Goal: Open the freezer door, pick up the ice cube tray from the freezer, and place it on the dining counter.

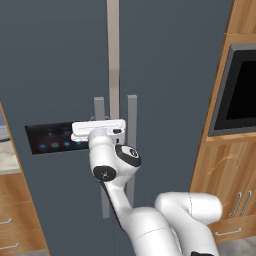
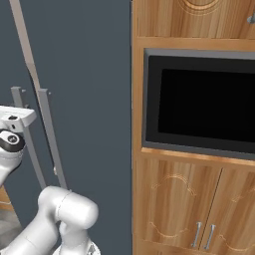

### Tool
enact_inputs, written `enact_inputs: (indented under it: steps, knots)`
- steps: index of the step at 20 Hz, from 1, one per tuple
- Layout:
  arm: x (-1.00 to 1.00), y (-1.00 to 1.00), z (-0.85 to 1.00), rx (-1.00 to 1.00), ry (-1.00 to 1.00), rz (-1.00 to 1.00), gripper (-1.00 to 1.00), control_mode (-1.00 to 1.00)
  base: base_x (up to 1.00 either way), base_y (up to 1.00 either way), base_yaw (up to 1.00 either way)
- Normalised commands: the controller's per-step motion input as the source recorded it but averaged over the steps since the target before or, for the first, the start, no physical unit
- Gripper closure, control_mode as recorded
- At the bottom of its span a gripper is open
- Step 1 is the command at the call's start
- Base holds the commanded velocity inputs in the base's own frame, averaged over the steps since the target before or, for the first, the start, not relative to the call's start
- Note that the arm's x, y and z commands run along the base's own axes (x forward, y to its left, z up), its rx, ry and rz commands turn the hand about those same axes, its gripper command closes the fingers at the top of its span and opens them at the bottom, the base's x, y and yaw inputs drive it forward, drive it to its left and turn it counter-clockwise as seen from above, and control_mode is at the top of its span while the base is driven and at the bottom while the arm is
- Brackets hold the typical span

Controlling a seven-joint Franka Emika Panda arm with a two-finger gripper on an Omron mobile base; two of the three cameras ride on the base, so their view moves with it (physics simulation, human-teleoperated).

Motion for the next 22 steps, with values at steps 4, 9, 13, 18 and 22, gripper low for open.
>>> enact_inputs:
  steps: [4, 9, 13, 18, 22]
  knots:
    - [0.0, 0.0, 0.0, 0.0, 0.0, 0.0, 1.0, -1.0, 0.0, 0.0, 0.0]
    - [0.0, 0.0, 0.0, 0.0, 0.0, 0.0, 1.0, -1.0, 0.0, 0.0, 0.0]
    - [0.0, 0.0, 0.0, 0.0, 0.0, 0.0, 1.0, -1.0, 0.0, 0.0, 0.0]
    - [-0.15, 0.03, 0.0, 0.0, 0.04, 0.0, 1.0, -1.0, 0.0, 0.0, 0.0]
    - [-0.27, 0.12, 0.0, 0.0, 0.03, 0.0, 1.0, -1.0, 0.0, 0.0, 0.0]
